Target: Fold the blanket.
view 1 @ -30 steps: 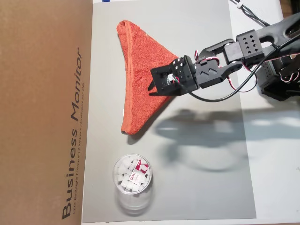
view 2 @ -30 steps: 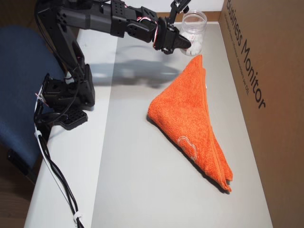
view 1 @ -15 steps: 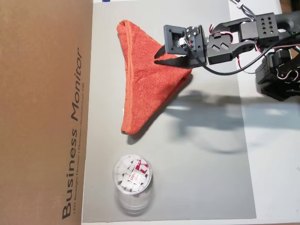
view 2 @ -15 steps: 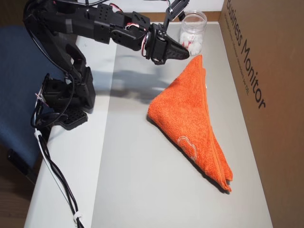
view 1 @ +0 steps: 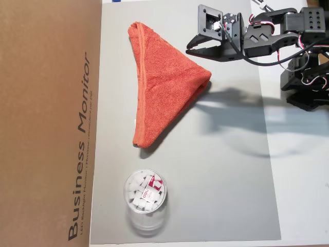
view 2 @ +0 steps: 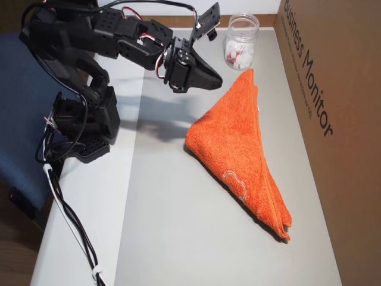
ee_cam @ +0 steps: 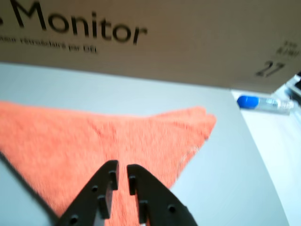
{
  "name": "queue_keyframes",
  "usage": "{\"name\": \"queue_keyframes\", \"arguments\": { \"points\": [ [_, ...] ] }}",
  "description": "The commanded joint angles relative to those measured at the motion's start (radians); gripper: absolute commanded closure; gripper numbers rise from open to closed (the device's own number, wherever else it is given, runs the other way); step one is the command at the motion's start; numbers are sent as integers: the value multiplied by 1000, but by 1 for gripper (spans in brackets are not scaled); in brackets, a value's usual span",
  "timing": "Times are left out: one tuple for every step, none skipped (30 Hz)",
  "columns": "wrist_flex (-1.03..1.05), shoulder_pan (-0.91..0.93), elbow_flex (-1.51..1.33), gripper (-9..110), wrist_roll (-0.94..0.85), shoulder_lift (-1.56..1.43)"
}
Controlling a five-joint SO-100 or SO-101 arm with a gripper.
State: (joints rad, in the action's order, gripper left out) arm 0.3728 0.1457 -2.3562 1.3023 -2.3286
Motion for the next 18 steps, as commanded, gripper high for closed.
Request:
{"name": "queue_keyframes", "arguments": {
  "points": [
    [98,14,2,102,6,-78],
    [123,14,-5,102,6,-94],
    [143,14,-12,102,6,-107],
    [155,14,-23,102,6,-124],
    [166,14,-35,102,6,-143],
    [175,14,-51,102,6,-164],
    [184,14,-67,102,6,-186],
    [195,14,-83,102,6,-209],
    [210,14,-100,102,5,-232],
    [229,14,-115,102,2,-255],
    [249,14,-129,102,-2,-278],
    [270,14,-141,102,-3,-301],
    [290,14,-155,102,-3,-324],
    [311,14,-166,102,-5,-347],
    [333,12,-178,102,-5,-368],
    [357,12,-189,102,-5,-390],
    [385,11,-198,102,-5,-411],
    [414,9,-207,102,-5,-433]
  ]
}}
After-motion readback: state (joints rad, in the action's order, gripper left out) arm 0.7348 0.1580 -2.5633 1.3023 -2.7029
